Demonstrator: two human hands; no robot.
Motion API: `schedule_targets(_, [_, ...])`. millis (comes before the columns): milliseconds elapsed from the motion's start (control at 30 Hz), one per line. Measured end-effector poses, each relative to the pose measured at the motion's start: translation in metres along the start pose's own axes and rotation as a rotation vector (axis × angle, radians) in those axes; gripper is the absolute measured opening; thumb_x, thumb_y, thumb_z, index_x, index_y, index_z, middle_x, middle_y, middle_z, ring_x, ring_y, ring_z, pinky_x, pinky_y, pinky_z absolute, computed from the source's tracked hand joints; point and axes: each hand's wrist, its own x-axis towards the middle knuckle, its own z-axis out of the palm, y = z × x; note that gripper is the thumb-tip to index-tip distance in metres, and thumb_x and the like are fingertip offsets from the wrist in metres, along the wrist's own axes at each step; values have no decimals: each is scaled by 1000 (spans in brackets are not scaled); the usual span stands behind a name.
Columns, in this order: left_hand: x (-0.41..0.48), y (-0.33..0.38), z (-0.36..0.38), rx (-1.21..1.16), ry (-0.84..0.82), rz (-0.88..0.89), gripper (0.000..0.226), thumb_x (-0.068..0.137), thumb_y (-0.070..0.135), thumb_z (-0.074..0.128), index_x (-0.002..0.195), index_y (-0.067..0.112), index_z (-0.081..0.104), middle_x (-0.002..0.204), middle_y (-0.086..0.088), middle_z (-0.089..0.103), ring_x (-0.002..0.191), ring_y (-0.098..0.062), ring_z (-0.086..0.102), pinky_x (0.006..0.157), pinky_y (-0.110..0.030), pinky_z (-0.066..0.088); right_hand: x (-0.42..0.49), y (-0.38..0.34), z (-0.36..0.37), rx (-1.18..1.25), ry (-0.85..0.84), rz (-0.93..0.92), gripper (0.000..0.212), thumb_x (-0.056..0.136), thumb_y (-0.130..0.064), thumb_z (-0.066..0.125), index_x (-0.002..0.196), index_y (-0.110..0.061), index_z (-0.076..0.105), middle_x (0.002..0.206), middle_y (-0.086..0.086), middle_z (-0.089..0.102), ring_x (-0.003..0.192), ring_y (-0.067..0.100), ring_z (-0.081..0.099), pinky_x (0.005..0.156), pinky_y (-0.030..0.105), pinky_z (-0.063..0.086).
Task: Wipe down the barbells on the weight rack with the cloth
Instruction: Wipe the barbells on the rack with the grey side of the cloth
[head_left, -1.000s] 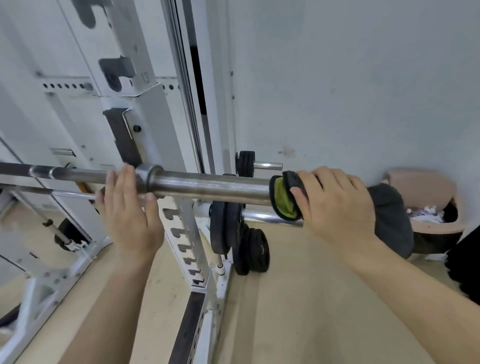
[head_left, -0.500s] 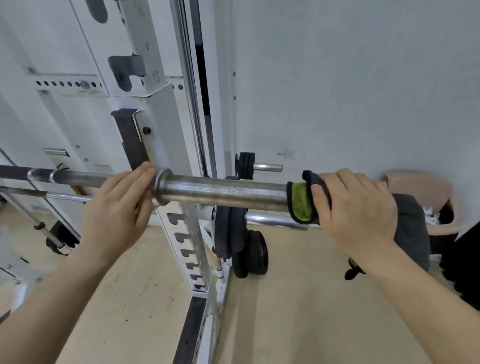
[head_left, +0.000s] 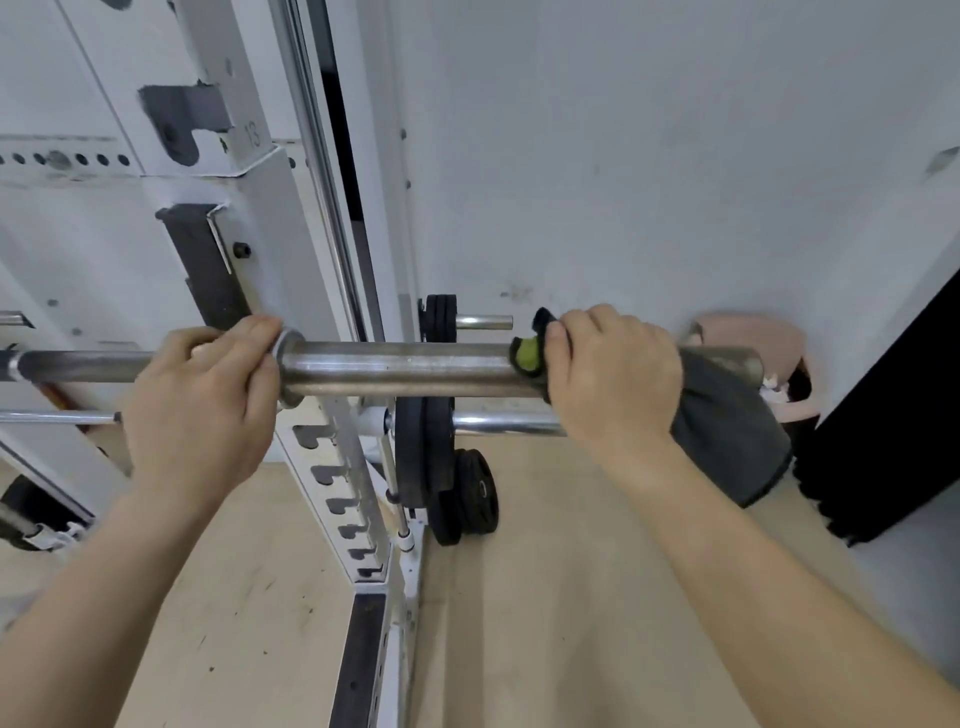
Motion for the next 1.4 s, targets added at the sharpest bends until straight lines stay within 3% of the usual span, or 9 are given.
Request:
schedule_targets(100, [9,7,-5,140,-115,58,58,102,47,31,135,10,61,141,-6,61,121,-41,50,98,-52,38,4,-38,6,33,-79,-132,43,105,-40,31,93,-20,67,83,0,64,70,25,58,69,38,41])
schedule_targets(267, [25,19,5,344,-279,96,86,98,62,14,149,-2,39,164,-15,27,124,-49,34,116,-60,17,-9,21,-6,-10,-55,-116,40,104,-42,35,96,-17,65,84,3,64,71,28,59,64,34,32])
schedule_targets(400, [36,14,7,313,-275,217,83,99,62,13,155,4,30,167,-19,12,151,-44,9,122,-58,7,-12,30,-11,-1,-26,97,43,104,-37,33,95,-13,67,87,9,67,73,32,59,66,37,37])
schedule_targets(500, [51,10,8,309,-310,261,75,102,59,8,156,12,32,168,-15,13,156,-34,-1,125,-52,-2,-2,-30,-4,20,-56,37,41,103,-32,35,88,-13,68,84,8,68,73,30,59,72,39,40])
schedule_targets(667, [81,4,12,348,-23,283,47,108,37,27,108,9,65,129,-11,60,136,-31,43,123,-54,14,12,-147,14,69,-105,-123,32,96,-28,44,78,-14,67,76,9,67,66,32,63,67,38,42])
schedule_targets(833, [109,13,28,520,158,291,36,108,26,35,87,8,58,89,-12,60,98,-36,56,121,-56,22,14,-156,14,175,-72,-262,35,98,-36,45,84,-13,67,78,7,66,69,31,62,70,41,43])
schedule_targets(1033, [118,7,37,537,267,311,34,106,19,39,80,7,57,81,-12,62,90,-36,55,110,-50,36,-1,-23,-3,57,-113,-145,41,99,-47,38,91,-20,68,81,-1,70,75,26,64,81,39,42])
schedule_targets(1200, [123,6,40,504,350,316,31,104,17,43,75,10,53,75,-11,60,86,-34,56,100,-45,38,-7,83,-17,14,-60,111,42,99,-44,38,78,-16,61,68,3,61,66,32,60,63,36,33])
schedule_targets(1400, [115,23,30,425,131,195,41,105,21,30,83,2,60,84,-18,62,91,-38,53,113,-55,29,-5,43,-8,60,67,230,38,99,-32,50,73,-12,68,71,11,69,62,34,61,70,39,44])
